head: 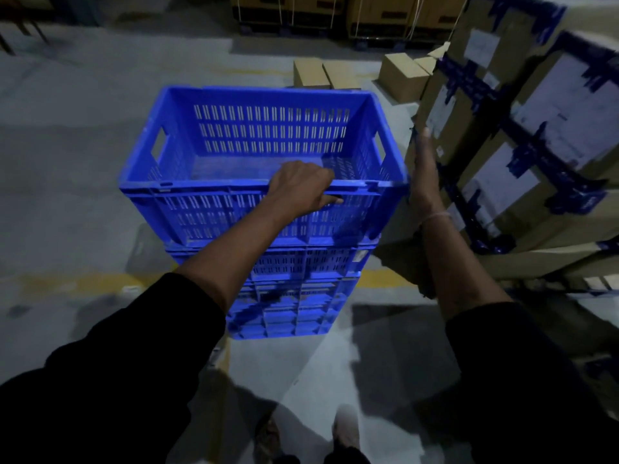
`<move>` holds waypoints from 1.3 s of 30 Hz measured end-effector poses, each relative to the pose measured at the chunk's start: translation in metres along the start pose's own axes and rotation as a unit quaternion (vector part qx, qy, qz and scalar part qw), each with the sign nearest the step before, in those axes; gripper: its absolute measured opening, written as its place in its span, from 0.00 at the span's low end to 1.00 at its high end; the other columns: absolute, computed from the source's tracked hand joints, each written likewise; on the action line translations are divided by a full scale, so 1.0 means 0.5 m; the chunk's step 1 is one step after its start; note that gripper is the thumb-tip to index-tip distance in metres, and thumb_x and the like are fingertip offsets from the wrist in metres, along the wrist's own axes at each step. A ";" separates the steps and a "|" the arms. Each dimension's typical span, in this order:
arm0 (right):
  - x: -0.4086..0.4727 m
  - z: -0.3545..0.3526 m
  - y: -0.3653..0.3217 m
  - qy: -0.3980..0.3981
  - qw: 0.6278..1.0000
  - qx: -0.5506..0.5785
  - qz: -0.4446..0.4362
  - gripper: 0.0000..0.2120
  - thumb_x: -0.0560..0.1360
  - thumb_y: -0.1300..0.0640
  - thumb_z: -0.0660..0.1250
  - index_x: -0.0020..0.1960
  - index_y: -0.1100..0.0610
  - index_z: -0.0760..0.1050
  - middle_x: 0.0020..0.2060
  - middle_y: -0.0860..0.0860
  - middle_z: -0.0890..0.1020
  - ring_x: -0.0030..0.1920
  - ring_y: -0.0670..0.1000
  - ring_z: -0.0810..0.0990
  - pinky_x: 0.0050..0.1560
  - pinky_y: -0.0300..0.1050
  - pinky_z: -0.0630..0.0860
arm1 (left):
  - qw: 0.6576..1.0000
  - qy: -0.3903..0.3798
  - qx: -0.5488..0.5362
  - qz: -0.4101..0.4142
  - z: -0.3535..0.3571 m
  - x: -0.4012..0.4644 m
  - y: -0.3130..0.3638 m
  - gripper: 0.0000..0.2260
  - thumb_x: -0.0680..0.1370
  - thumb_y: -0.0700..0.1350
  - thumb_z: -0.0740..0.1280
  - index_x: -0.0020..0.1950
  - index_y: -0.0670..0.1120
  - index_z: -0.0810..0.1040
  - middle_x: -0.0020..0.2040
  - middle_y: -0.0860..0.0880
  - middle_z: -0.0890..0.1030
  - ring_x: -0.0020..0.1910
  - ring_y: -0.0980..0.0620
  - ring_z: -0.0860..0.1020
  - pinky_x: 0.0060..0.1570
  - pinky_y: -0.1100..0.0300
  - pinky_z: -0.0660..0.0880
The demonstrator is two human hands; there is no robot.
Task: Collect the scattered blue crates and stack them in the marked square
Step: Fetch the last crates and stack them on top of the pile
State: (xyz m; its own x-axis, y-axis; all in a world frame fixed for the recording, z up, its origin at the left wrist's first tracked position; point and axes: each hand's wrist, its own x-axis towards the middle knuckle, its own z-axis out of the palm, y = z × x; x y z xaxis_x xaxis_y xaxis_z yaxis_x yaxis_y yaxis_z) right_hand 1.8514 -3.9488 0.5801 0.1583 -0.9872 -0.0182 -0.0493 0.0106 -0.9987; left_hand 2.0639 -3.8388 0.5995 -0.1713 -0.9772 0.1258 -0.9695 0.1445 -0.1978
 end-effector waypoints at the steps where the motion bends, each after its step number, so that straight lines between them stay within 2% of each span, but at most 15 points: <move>1: 0.008 0.019 -0.022 -0.003 0.994 -0.095 -0.053 0.41 0.73 0.25 0.54 0.77 0.49 0.63 0.77 0.49 0.63 0.78 0.51 0.58 0.78 0.58 0.53 | 1.000 -0.003 0.003 -0.003 -0.001 0.000 0.002 0.23 0.77 0.68 0.63 0.44 0.48 0.70 0.31 0.50 0.66 0.31 0.44 0.69 0.31 0.54 0.67; 2: 0.009 0.043 -0.040 -0.030 0.974 -0.201 -0.103 0.41 0.74 0.25 0.51 0.76 0.51 0.64 0.77 0.51 0.64 0.78 0.53 0.56 0.78 0.58 0.49 | 1.000 -0.004 0.005 -0.007 -0.002 0.001 0.004 0.22 0.77 0.67 0.64 0.45 0.48 0.71 0.32 0.49 0.69 0.32 0.44 0.70 0.31 0.54 0.67; 4: -0.003 0.098 -0.046 -0.092 0.862 -0.452 -0.210 0.37 0.78 0.30 0.41 0.75 0.51 0.66 0.75 0.53 0.67 0.79 0.55 0.54 0.78 0.60 0.44 | 1.000 -0.009 0.004 -0.022 -0.003 0.000 0.004 0.17 0.78 0.61 0.67 0.50 0.47 0.75 0.39 0.46 0.76 0.35 0.43 0.73 0.34 0.53 0.68; 6: -0.028 0.132 -0.036 -0.125 0.762 -0.588 -0.241 0.42 0.76 0.29 0.34 0.64 0.50 0.77 0.64 0.55 0.79 0.73 0.58 0.67 0.75 0.63 0.52 | 1.000 -0.017 0.000 -0.026 -0.002 -0.006 0.002 0.14 0.79 0.56 0.67 0.55 0.46 0.76 0.45 0.44 0.80 0.38 0.43 0.75 0.37 0.51 0.70; 8: -0.027 0.128 -0.030 -0.108 0.763 -0.602 -0.209 0.44 0.74 0.26 0.35 0.56 0.50 0.81 0.50 0.55 0.84 0.57 0.58 0.79 0.65 0.58 0.67 | 1.000 -0.010 -0.014 -0.004 -0.002 -0.014 -0.006 0.16 0.80 0.58 0.65 0.58 0.46 0.74 0.47 0.44 0.81 0.39 0.43 0.75 0.37 0.52 0.69; 12: -0.032 0.121 -0.042 -0.139 0.749 -0.623 -0.177 0.41 0.74 0.24 0.37 0.54 0.49 0.79 0.41 0.55 0.82 0.44 0.57 0.81 0.48 0.53 0.78 | 1.000 0.012 0.003 0.006 0.013 -0.071 -0.085 0.25 0.78 0.70 0.59 0.53 0.47 0.70 0.37 0.48 0.74 0.33 0.44 0.72 0.29 0.55 0.66; 16: -0.032 0.129 -0.051 -0.156 0.738 -0.640 -0.147 0.37 0.77 0.27 0.41 0.51 0.52 0.80 0.45 0.56 0.82 0.45 0.58 0.79 0.48 0.52 0.76 | 0.996 0.060 0.028 -0.053 0.039 -0.169 -0.196 0.28 0.74 0.73 0.58 0.44 0.47 0.66 0.28 0.50 0.63 0.25 0.47 0.66 0.24 0.56 0.66; 22: -0.066 0.252 -0.073 -0.198 0.731 -0.642 -0.122 0.38 0.79 0.31 0.41 0.55 0.57 0.80 0.56 0.61 0.80 0.51 0.60 0.78 0.52 0.53 0.71 | 0.996 0.034 0.059 -0.065 0.030 -0.167 -0.192 0.26 0.75 0.71 0.62 0.44 0.47 0.69 0.29 0.48 0.68 0.27 0.46 0.70 0.26 0.55 0.66; 25: -0.100 0.372 -0.076 -0.244 0.720 -0.634 -0.140 0.37 0.80 0.33 0.41 0.55 0.57 0.80 0.58 0.61 0.80 0.52 0.61 0.78 0.53 0.54 0.72 | 0.994 0.040 0.052 -0.083 0.035 -0.181 -0.199 0.23 0.77 0.65 0.65 0.55 0.45 0.74 0.39 0.45 0.79 0.36 0.42 0.77 0.31 0.54 0.66; 28: -0.106 0.428 -0.078 -0.260 0.724 -0.628 -0.115 0.32 0.79 0.33 0.44 0.51 0.55 0.77 0.56 0.60 0.81 0.47 0.59 0.77 0.49 0.51 0.71 | 0.993 0.044 0.029 -0.106 0.043 -0.196 -0.210 0.24 0.77 0.64 0.66 0.62 0.46 0.74 0.49 0.45 0.82 0.45 0.41 0.80 0.39 0.50 0.75; 30: -0.096 0.426 -0.078 -0.265 0.728 -0.626 -0.094 0.33 0.79 0.33 0.45 0.59 0.56 0.77 0.62 0.61 0.78 0.55 0.61 0.77 0.54 0.52 0.71 | 0.992 0.075 -0.023 -0.096 0.039 -0.216 -0.233 0.31 0.75 0.73 0.59 0.58 0.47 0.75 0.50 0.45 0.80 0.50 0.42 0.78 0.49 0.46 0.75; 32: -0.086 0.418 -0.078 -0.270 0.733 -0.618 -0.089 0.36 0.78 0.31 0.46 0.66 0.55 0.75 0.68 0.60 0.74 0.63 0.61 0.75 0.61 0.54 0.70 | 0.978 0.143 -0.089 -0.120 0.040 -0.251 -0.282 0.36 0.75 0.75 0.55 0.64 0.46 0.75 0.61 0.43 0.78 0.66 0.45 0.73 0.64 0.43 0.70; 34: -0.081 0.416 -0.077 -0.282 0.734 -0.611 -0.090 0.37 0.78 0.30 0.46 0.70 0.56 0.72 0.72 0.59 0.70 0.68 0.61 0.72 0.66 0.56 0.68 | 0.933 0.266 -0.151 -0.190 0.056 -0.295 -0.351 0.33 0.81 0.66 0.54 0.72 0.40 0.71 0.74 0.40 0.70 0.76 0.44 0.62 0.77 0.47 0.58; 36: -0.080 0.415 -0.076 -0.291 0.727 -0.615 -0.093 0.38 0.78 0.30 0.45 0.72 0.57 0.70 0.73 0.59 0.69 0.70 0.61 0.70 0.69 0.56 0.66 | 0.829 0.330 -0.319 -0.321 0.070 -0.349 -0.412 0.29 0.85 0.58 0.51 0.77 0.38 0.64 0.78 0.42 0.61 0.78 0.46 0.57 0.79 0.56 0.49; 39: -0.080 0.412 -0.076 -0.286 0.732 -0.611 -0.093 0.39 0.78 0.30 0.45 0.71 0.58 0.71 0.73 0.60 0.69 0.68 0.62 0.71 0.67 0.56 0.67 | 0.525 0.328 -0.623 -0.478 0.099 -0.428 -0.484 0.34 0.81 0.67 0.45 0.82 0.49 0.51 0.82 0.51 0.52 0.81 0.52 0.50 0.79 0.50 0.42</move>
State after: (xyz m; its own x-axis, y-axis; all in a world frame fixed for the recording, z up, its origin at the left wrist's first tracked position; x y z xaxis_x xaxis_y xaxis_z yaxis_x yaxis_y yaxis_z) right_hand 2.0502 -3.8769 0.6092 0.6439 -0.7223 -0.2524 -0.7651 -0.6103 -0.2052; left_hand 2.3440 -3.6726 0.5725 0.8714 -0.4900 -0.0222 0.0401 0.0261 0.9989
